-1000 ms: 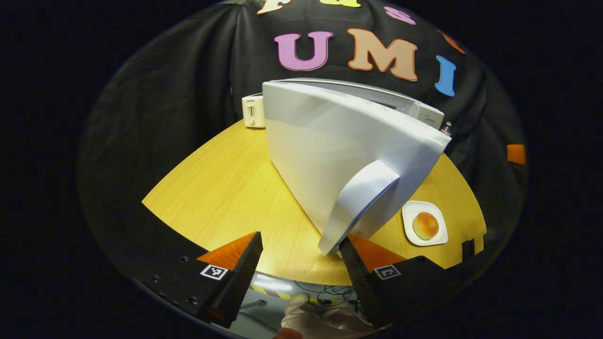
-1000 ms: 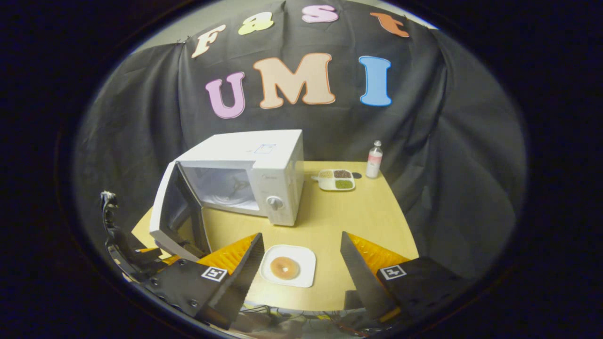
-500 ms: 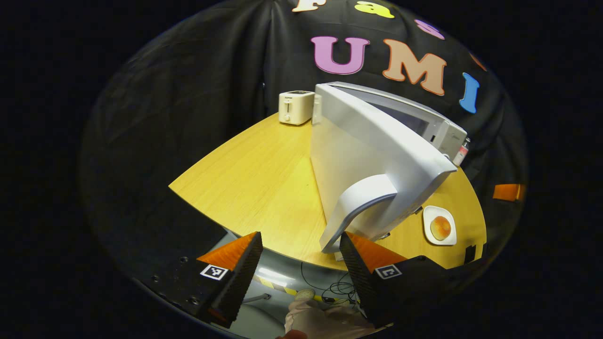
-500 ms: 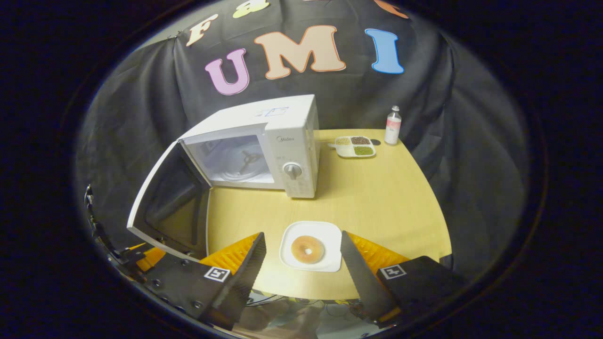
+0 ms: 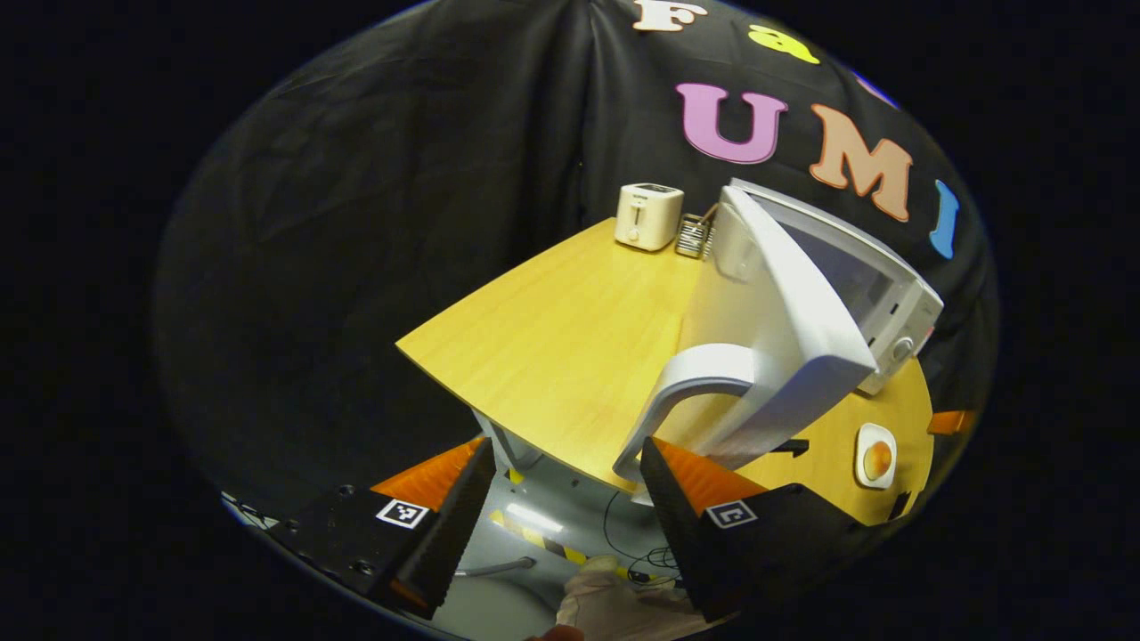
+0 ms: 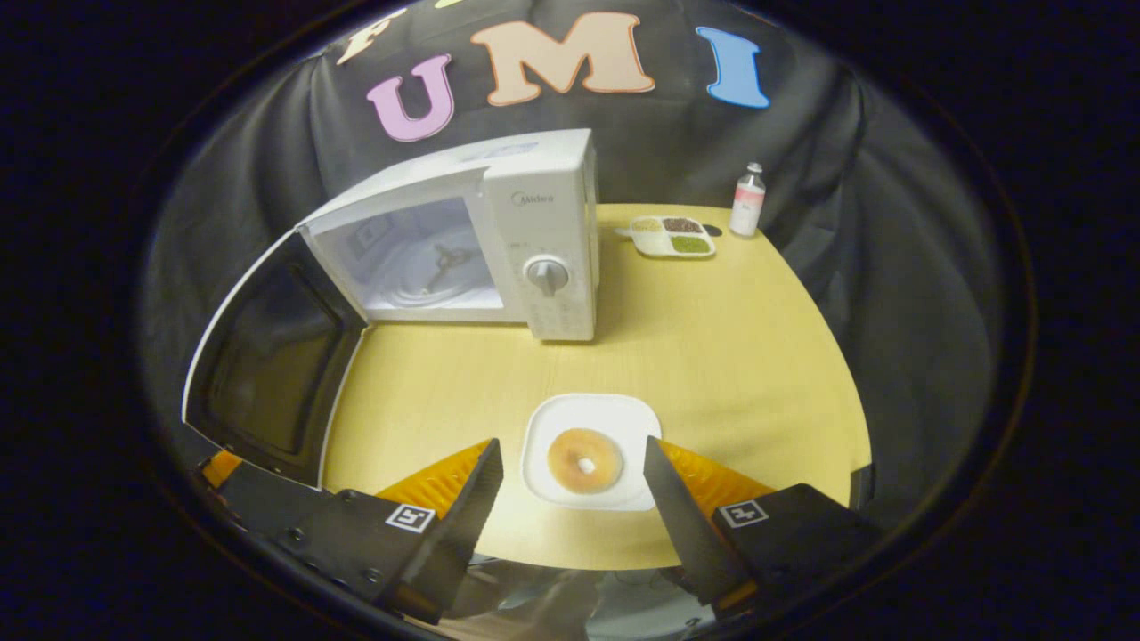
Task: Open the microwave oven with the left hand, put the food in, and close the microwave oven.
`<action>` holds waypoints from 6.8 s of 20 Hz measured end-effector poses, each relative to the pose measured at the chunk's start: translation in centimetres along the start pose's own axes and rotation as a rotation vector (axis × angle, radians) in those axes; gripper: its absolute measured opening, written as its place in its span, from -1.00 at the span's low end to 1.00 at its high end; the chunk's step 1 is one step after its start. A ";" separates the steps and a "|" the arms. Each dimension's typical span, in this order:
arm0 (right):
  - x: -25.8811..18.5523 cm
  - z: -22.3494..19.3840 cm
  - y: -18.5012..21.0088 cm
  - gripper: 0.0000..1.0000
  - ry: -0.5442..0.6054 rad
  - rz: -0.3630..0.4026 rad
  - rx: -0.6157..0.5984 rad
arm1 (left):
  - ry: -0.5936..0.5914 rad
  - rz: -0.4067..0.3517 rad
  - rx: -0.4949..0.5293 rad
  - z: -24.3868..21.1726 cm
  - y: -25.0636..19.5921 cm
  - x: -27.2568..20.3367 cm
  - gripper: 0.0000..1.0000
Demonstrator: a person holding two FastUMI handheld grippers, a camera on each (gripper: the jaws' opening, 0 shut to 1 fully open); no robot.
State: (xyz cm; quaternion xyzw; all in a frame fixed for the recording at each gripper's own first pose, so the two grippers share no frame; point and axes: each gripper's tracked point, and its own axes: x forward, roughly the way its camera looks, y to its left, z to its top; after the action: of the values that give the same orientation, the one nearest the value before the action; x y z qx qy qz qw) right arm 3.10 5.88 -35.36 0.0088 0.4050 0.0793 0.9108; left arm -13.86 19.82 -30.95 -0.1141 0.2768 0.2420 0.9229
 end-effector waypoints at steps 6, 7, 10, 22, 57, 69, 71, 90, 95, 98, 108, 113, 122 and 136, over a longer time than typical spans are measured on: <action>3.8 -3.0 1.1 0.89 0.133 -0.030 0.067 | -0.115 0.034 -0.015 6.3 4.8 -0.3 0.94; 4.4 -3.5 1.2 0.98 0.151 -0.035 0.070 | -0.142 0.045 0.002 7.4 5.6 -0.4 0.94; 5.5 -4.5 0.4 0.98 0.191 -0.072 0.036 | -0.219 0.069 0.026 10.7 6.6 -1.3 0.94; 8.4 -7.1 -1.0 0.89 0.378 -0.022 -0.059 | -0.360 0.194 -0.051 14.8 4.7 -5.4 0.92; 6.0 2.8 21.0 0.62 0.006 0.213 0.336 | -0.163 -0.150 0.035 14.2 0.4 5.6 0.93; 16.7 12.1 22.2 0.61 -0.232 0.113 0.541 | -0.077 -0.205 0.088 13.9 -0.1 8.9 0.93; 17.8 12.8 21.5 0.49 -0.252 0.078 0.559 | -0.073 -0.212 0.101 14.1 -0.5 9.3 0.94; 21.7 15.8 21.9 0.55 -0.341 0.018 0.512 | -0.037 -0.225 0.101 13.7 -0.8 10.1 0.94; 20.3 16.1 21.8 0.99 -0.370 0.016 0.485 | -0.045 -0.229 0.093 13.5 -0.8 9.8 0.94; 19.4 15.9 21.4 0.99 -0.373 0.011 0.476 | -0.039 -0.233 0.087 13.2 -0.8 9.6 0.93; 14.5 11.9 23.0 0.83 -0.329 0.065 0.429 | -0.035 -0.272 0.119 12.2 -0.6 8.5 0.91; 9.5 10.0 23.9 0.99 -0.337 0.109 0.380 | -0.042 -0.295 0.175 11.8 -1.1 8.2 0.67; 1.5 8.0 19.5 0.99 -0.366 0.044 0.276 | -0.056 -0.355 0.289 11.2 -2.7 7.6 -0.61; -5.4 4.5 11.4 0.99 -0.398 -0.078 0.292 | -0.023 -0.420 0.341 9.0 -6.2 5.8 -0.99</action>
State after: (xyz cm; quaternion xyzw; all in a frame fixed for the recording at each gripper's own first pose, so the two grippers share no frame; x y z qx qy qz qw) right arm 1.29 16.50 -27.40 0.1403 0.2248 -0.0188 0.9641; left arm -2.33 19.89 -26.36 -0.0091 0.2734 -0.0034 0.9619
